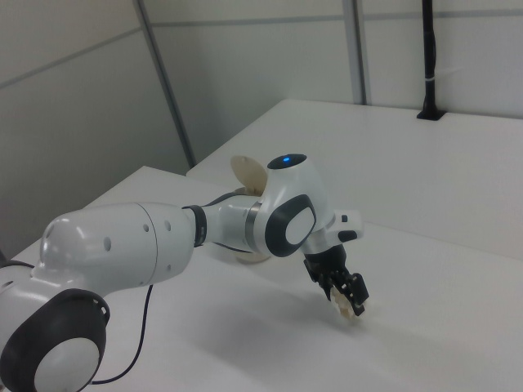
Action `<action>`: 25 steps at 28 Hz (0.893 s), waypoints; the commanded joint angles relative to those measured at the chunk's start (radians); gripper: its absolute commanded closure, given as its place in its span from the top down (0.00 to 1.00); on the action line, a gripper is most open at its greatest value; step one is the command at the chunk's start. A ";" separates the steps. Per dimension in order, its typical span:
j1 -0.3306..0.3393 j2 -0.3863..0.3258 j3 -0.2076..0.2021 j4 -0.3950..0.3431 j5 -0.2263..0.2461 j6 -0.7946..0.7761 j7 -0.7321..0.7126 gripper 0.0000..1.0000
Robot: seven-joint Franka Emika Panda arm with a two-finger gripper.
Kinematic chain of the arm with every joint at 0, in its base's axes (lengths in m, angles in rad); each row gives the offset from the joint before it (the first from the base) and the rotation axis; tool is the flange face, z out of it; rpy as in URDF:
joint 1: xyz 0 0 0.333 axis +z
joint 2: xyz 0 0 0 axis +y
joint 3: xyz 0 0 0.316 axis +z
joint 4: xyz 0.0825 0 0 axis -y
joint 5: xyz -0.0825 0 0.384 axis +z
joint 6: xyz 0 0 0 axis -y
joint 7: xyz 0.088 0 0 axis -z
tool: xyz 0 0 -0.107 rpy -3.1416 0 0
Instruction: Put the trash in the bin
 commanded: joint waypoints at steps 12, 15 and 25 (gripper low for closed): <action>0.011 -0.050 -0.005 0.004 -0.013 0.027 0.066 0.00; 0.012 -0.085 0.000 0.004 -0.007 0.023 0.078 0.00; 0.021 -0.214 0.089 0.005 0.091 0.000 0.109 0.00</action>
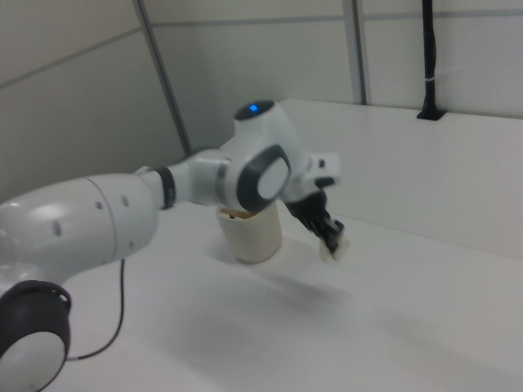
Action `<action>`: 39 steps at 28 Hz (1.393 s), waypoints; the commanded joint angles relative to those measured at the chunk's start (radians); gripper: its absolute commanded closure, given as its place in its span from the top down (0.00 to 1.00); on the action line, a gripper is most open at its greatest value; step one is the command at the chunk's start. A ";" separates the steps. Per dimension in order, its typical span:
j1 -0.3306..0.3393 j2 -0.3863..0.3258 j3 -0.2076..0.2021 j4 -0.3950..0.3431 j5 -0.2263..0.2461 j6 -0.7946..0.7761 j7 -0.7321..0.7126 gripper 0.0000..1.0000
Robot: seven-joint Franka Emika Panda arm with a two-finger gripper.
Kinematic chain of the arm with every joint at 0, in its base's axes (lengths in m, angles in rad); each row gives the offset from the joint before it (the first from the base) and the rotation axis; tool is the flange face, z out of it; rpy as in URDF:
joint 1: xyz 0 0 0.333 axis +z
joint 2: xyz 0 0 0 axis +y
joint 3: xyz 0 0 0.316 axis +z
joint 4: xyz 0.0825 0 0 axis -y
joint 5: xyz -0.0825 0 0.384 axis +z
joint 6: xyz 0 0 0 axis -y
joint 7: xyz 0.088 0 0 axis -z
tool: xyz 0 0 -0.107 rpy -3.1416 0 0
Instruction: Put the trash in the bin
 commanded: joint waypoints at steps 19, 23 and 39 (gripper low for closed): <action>0.220 -0.031 0.069 0.015 -0.004 -0.012 0.313 0.00; 0.234 -0.011 0.069 0.014 -0.055 0.046 0.409 0.83; 0.234 -0.005 0.070 0.015 -0.135 0.053 0.496 1.00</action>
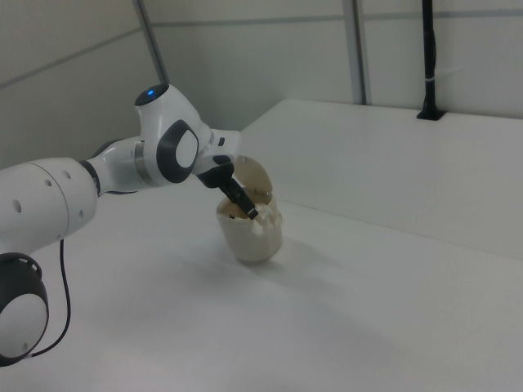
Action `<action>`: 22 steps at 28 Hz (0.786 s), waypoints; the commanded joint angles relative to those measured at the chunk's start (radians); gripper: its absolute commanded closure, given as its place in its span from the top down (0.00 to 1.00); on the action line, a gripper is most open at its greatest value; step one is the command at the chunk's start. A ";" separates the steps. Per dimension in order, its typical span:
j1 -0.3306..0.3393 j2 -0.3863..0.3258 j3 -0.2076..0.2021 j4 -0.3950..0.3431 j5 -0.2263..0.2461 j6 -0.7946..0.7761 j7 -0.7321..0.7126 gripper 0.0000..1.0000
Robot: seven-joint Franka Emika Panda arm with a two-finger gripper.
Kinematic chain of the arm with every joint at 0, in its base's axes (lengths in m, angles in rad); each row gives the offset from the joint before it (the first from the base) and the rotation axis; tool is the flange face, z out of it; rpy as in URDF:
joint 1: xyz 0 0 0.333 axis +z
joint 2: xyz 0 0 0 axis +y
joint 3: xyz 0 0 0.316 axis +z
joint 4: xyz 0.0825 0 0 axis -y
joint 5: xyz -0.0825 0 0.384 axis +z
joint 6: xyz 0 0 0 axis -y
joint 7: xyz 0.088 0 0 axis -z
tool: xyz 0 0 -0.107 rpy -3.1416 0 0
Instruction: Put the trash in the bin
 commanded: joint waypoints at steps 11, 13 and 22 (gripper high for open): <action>0.029 -0.004 -0.007 0.008 -0.023 0.012 0.057 1.00; 0.029 -0.007 -0.007 0.008 -0.023 0.009 0.054 1.00; 0.016 -0.056 -0.008 0.002 -0.003 -0.041 0.000 1.00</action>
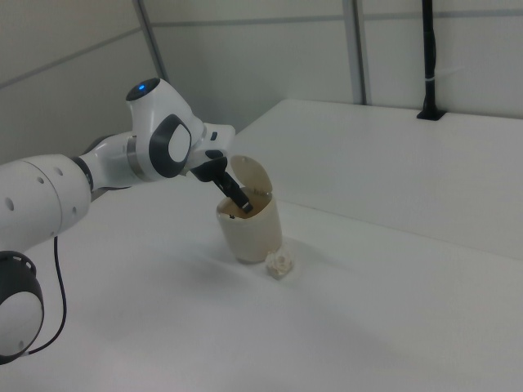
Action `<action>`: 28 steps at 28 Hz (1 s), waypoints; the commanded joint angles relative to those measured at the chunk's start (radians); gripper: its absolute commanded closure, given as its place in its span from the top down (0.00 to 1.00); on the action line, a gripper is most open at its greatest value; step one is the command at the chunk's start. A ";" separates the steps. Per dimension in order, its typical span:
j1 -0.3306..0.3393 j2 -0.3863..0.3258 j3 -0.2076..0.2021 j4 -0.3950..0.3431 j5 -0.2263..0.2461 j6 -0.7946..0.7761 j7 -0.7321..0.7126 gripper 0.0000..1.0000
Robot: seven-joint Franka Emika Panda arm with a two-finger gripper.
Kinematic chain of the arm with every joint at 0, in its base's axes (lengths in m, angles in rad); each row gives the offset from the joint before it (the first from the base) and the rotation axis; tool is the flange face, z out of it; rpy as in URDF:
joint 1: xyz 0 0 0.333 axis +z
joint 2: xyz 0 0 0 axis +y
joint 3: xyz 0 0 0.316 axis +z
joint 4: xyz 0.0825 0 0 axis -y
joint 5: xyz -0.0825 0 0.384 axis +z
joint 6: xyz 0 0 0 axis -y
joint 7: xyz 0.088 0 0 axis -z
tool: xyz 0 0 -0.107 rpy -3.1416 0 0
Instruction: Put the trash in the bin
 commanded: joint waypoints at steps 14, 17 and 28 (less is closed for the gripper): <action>-0.100 -0.128 -0.016 -0.005 0.142 -0.454 -0.460 1.00; -0.121 -0.147 -0.017 -0.005 0.143 -0.503 -0.515 1.00; -0.242 -0.147 -0.019 -0.018 0.140 -0.554 -0.685 1.00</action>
